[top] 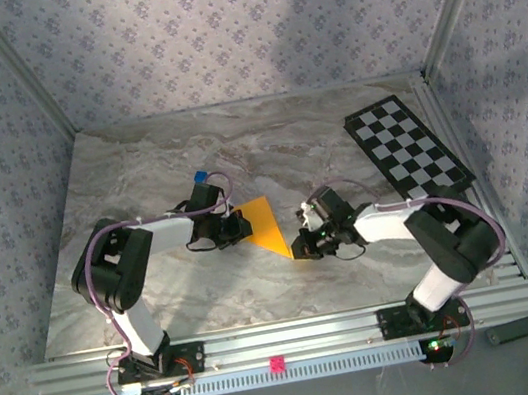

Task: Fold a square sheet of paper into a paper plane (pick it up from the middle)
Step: Third fold the triangle at the center of the table, then fourth fold the wing at the center of the table.

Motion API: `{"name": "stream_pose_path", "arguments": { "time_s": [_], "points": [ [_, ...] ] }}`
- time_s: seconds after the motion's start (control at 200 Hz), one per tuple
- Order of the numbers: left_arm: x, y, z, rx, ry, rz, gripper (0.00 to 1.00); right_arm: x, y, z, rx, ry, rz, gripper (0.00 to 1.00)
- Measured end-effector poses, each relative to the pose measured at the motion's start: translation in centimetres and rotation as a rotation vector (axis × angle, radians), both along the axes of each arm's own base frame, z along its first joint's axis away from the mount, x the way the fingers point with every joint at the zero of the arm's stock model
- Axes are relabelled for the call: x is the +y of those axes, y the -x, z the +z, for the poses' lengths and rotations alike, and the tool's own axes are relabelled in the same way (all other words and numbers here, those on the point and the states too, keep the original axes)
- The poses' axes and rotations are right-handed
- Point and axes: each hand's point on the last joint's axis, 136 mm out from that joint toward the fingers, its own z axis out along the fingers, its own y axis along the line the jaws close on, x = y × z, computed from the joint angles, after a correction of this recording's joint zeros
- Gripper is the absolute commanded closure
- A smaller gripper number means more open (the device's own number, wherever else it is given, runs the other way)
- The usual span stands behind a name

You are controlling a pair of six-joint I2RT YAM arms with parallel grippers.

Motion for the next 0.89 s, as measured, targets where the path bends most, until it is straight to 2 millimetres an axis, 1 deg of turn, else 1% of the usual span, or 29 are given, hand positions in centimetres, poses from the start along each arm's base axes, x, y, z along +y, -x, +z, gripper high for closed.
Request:
{"name": "stream_pose_path", "arguments": {
  "time_s": [0.16, 0.295, 0.375, 0.475, 0.525, 0.645, 0.72, 0.8, 0.84, 0.895],
  "points": [
    [-0.5, 0.4, 0.0, -0.001, 0.004, -0.018, 0.94, -0.7, -1.3, 2.9, -0.098, -0.012, -0.046, 0.89],
    [-1.7, 1.9, 0.0, 0.008, 0.013, -0.049, 0.92, -1.8, -2.0, 3.6, -0.147, 0.025, -0.092, 0.81],
    [-2.4, 3.1, 0.0, 0.016, 0.019, -0.067, 0.86, -2.2, -2.3, 3.7, -0.161, 0.045, -0.113, 0.75],
    [-2.8, 4.2, 0.6, 0.017, 0.025, -0.068, 0.76, -2.6, -2.6, 3.8, -0.176, 0.060, -0.135, 0.69],
    [-2.7, 4.5, 1.0, 0.014, 0.023, -0.055, 0.70, -2.7, -2.7, 3.8, -0.180, 0.068, -0.145, 0.68],
    [-2.2, 3.8, 2.9, -0.057, 0.020, -0.015, 0.61, -3.1, -3.1, 3.6, -0.197, 0.098, -0.175, 0.65],
    [-1.7, 2.8, 4.7, -0.129, 0.023, 0.017, 0.54, -3.2, -3.4, 3.5, -0.204, 0.117, -0.203, 0.64],
    [-1.2, 1.9, 6.2, -0.187, 0.027, 0.047, 0.47, -3.2, -3.7, 3.5, -0.220, 0.128, -0.222, 0.62],
    [-0.8, 1.5, 6.7, -0.212, 0.027, 0.059, 0.45, -3.0, -3.7, 3.6, -0.228, 0.126, -0.225, 0.62],
    [0.0, 1.2, 7.0, -0.228, 0.024, 0.075, 0.44, -2.5, -3.7, 3.8, -0.241, 0.117, -0.221, 0.61]
  ]
}}
